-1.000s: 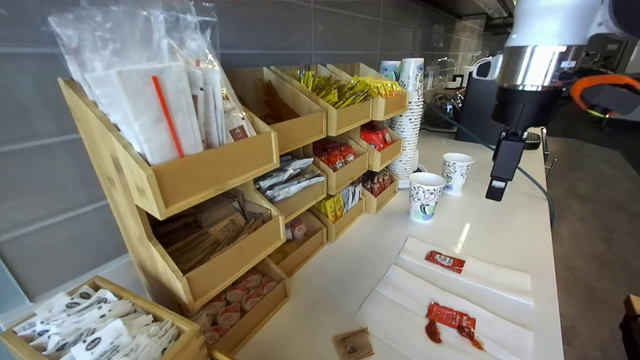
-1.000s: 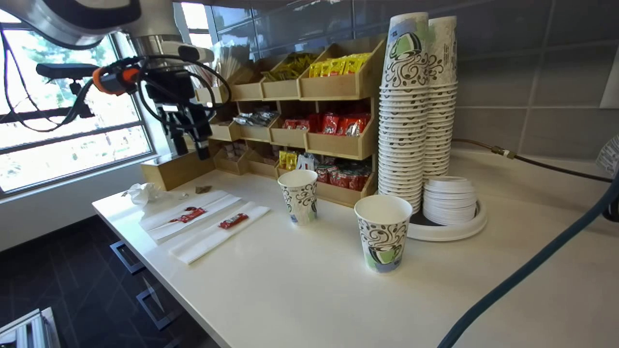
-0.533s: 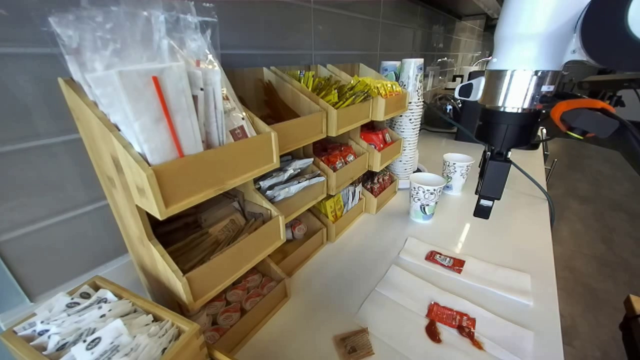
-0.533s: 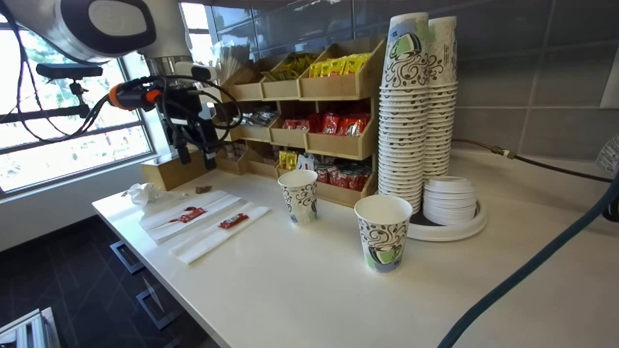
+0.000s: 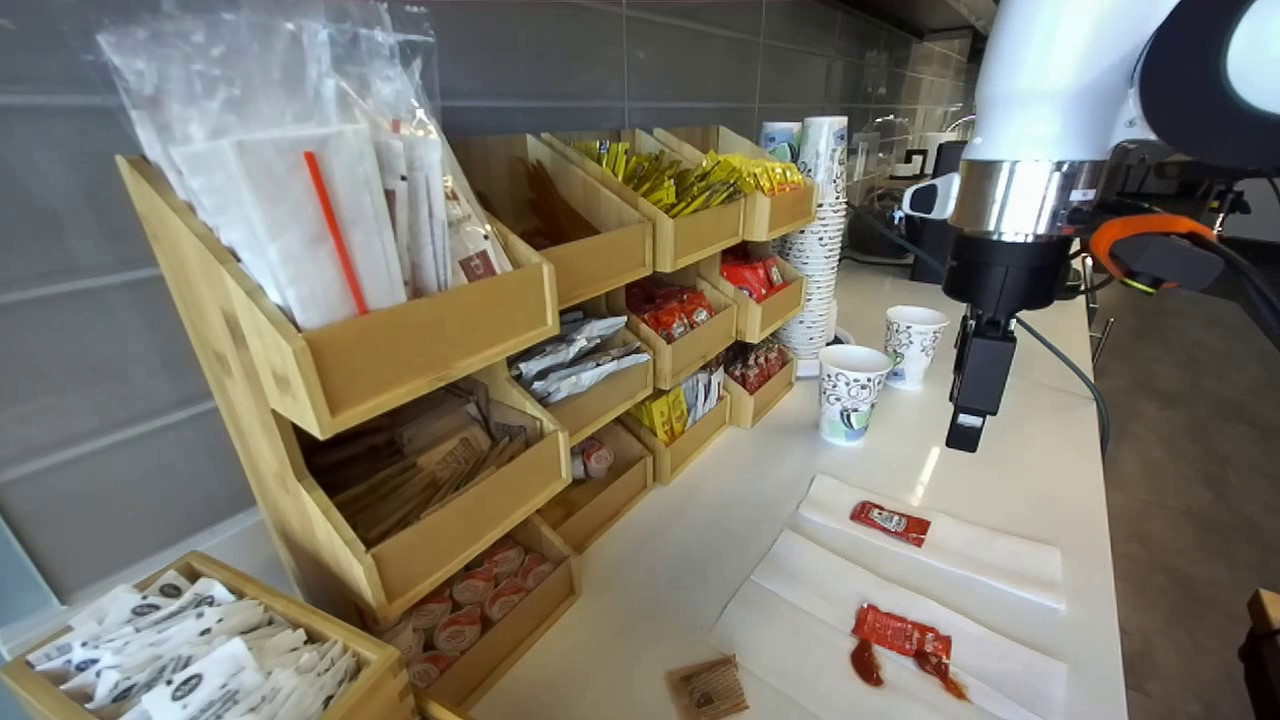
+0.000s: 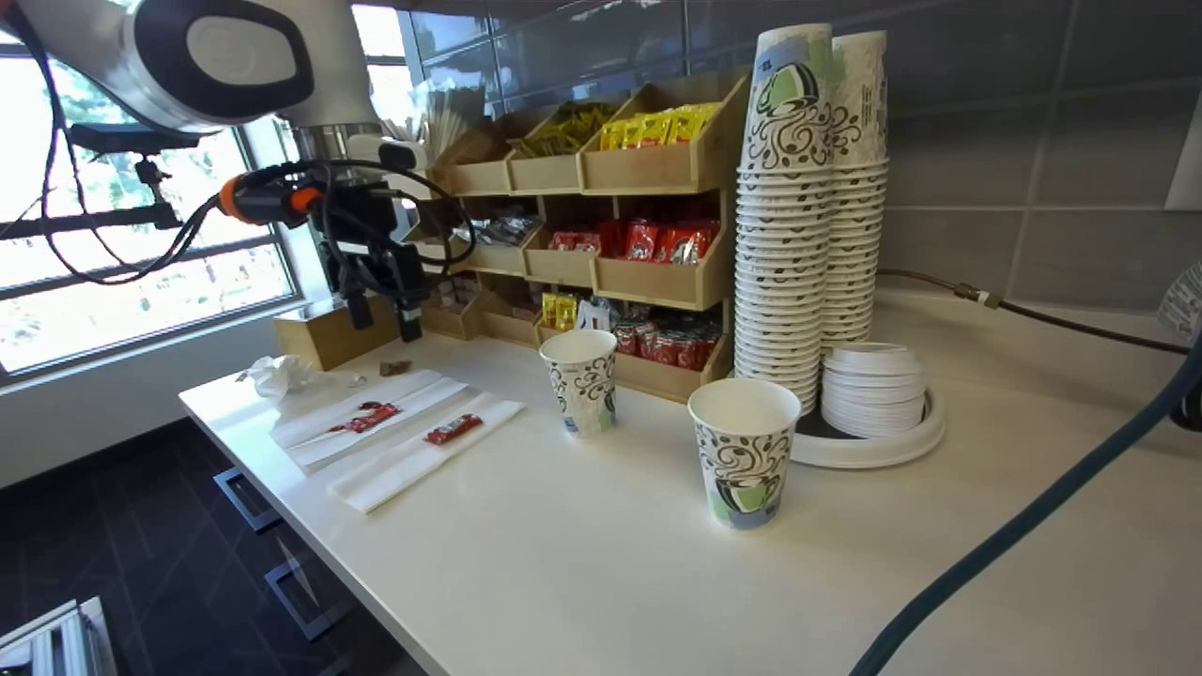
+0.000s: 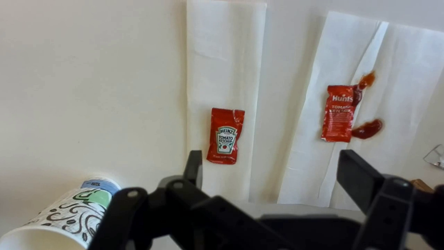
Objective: Press down the sauce sachet
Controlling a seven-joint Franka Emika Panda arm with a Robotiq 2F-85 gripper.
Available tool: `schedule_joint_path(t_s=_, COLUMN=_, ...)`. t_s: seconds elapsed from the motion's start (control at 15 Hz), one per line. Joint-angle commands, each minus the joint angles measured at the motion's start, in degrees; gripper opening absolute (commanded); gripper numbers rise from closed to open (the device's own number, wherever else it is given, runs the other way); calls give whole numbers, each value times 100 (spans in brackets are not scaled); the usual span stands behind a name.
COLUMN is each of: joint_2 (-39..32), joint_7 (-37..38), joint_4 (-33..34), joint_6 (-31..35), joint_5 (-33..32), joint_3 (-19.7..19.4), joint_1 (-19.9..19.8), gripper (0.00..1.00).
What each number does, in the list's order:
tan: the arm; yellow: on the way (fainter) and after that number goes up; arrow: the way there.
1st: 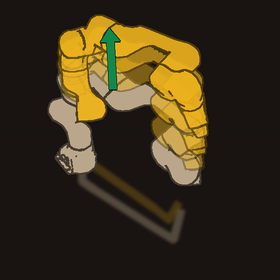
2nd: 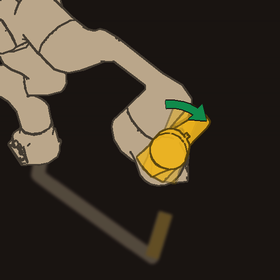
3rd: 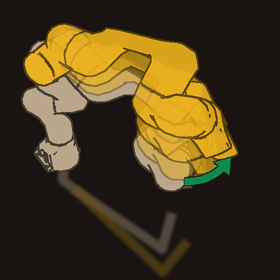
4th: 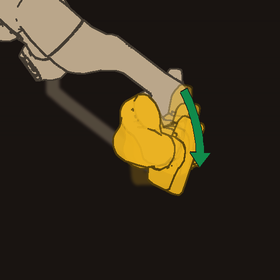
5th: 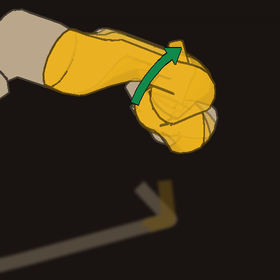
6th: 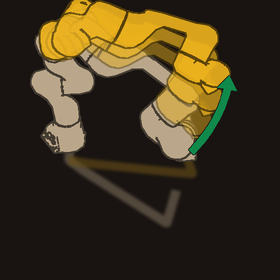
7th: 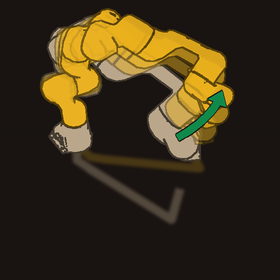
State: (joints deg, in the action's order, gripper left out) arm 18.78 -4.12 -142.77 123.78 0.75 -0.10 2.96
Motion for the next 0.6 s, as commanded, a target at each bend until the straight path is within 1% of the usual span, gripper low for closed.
schedule_joint_path(t_s=0.0, joint_2=-273, joint_7=30, joint_4=10, joint_6=244, joint_5=-11, joint_3=44, joint_1=-38, gripper=100)
schedule_joint_path(t_s=0.4, joint_2=-770, joint_7=157, joint_4=30, joint_6=768, joint_5=-101, joint_3=73, joint_1=-76, gripper=100)
schedule_joint_path(t_s=0.47, joint_2=-835, joint_7=144, joint_4=27, joint_6=841, joint_5=-96, joint_3=64, joint_1=-80, gripper=98)
schedule_joint_path(t_s=0.53, joint_2=-905, joint_7=151, joint_4=24, joint_6=947, joint_5=-105, joint_3=61, joint_1=-90, gripper=74)
